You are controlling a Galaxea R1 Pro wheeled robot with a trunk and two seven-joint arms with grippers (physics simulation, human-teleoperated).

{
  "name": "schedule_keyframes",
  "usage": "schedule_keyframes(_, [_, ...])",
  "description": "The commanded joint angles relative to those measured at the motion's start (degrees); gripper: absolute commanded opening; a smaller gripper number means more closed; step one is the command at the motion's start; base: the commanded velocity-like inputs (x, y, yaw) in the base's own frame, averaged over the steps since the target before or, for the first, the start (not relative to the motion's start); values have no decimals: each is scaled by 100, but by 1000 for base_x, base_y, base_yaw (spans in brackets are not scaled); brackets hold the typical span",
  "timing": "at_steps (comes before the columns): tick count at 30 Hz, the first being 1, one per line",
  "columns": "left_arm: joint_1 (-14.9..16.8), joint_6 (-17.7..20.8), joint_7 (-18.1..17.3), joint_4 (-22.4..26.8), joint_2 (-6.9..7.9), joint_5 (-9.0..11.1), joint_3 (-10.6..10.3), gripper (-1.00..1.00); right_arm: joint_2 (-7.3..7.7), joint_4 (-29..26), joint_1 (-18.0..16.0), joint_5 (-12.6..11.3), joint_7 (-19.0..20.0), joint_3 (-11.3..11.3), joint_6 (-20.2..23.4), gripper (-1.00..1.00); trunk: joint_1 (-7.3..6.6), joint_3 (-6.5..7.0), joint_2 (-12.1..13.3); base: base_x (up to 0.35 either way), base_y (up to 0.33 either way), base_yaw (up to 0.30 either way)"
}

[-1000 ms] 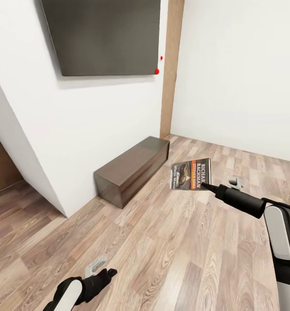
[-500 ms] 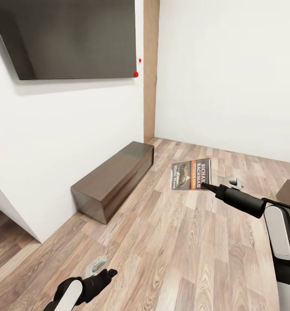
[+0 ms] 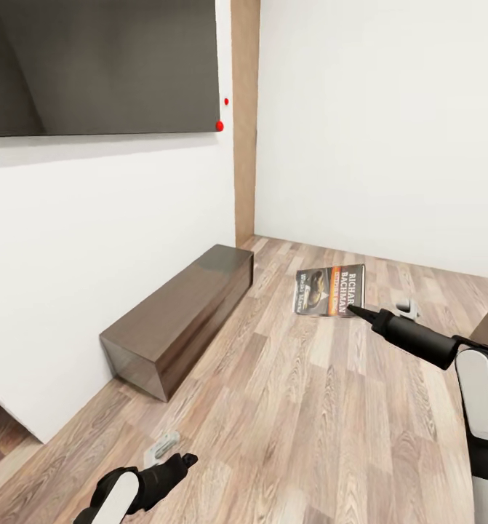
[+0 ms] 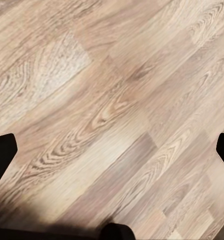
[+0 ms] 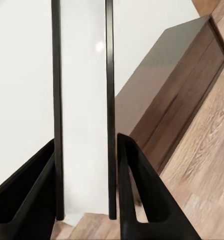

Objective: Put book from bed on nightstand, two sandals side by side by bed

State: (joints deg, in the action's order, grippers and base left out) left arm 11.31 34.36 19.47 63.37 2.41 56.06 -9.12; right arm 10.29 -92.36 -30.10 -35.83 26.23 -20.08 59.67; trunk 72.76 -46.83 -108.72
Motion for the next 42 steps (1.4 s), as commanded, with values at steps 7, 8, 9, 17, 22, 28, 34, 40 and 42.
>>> schedule_keyframes(7, [3,1,57,9,5,58,-18,100,12,-1,-8,-343,58,-317,33,-100,3,-9,-2,326,-104,-123])
schedule_keyframes(8, [3,-1,57,9,5,57,-19,100,13,-1,-9,-357,58,-330,33,-100,3,-9,-2,326,-126,-228])
schedule_keyframes(9, [3,0,57,9,5,56,-19,100,14,-1,-10,-369,58,-339,33,-100,3,-9,-2,326,-127,-235])
schedule_keyframes(17, [3,1,57,9,5,55,-19,100,17,-1,-13,-413,57,-379,33,-100,3,-10,-2,326,-129,-256])
schedule_keyframes(22, [3,1,57,5,5,54,-19,100,15,-1,-13,-415,57,-381,33,-100,3,-10,-2,326,-122,-263])
schedule_keyframes(28, [3,1,57,-5,5,54,-19,100,9,-1,-11,-416,57,-382,33,-100,3,-10,-2,326,-112,-264])
schedule_keyframes(34, [3,0,57,-8,5,54,-19,100,9,-1,-10,-416,57,-382,33,-100,3,-10,-2,326,-105,-265])
schedule_keyframes(40, [3,1,57,-9,5,54,-19,100,8,-1,-10,-414,57,-386,33,-100,3,-10,-2,326,-100,-266])
schedule_keyframes(42, [3,-1,57,-9,5,54,-19,100,8,-1,-11,-414,57,-391,33,-100,3,-10,-2,326,-97,-266])
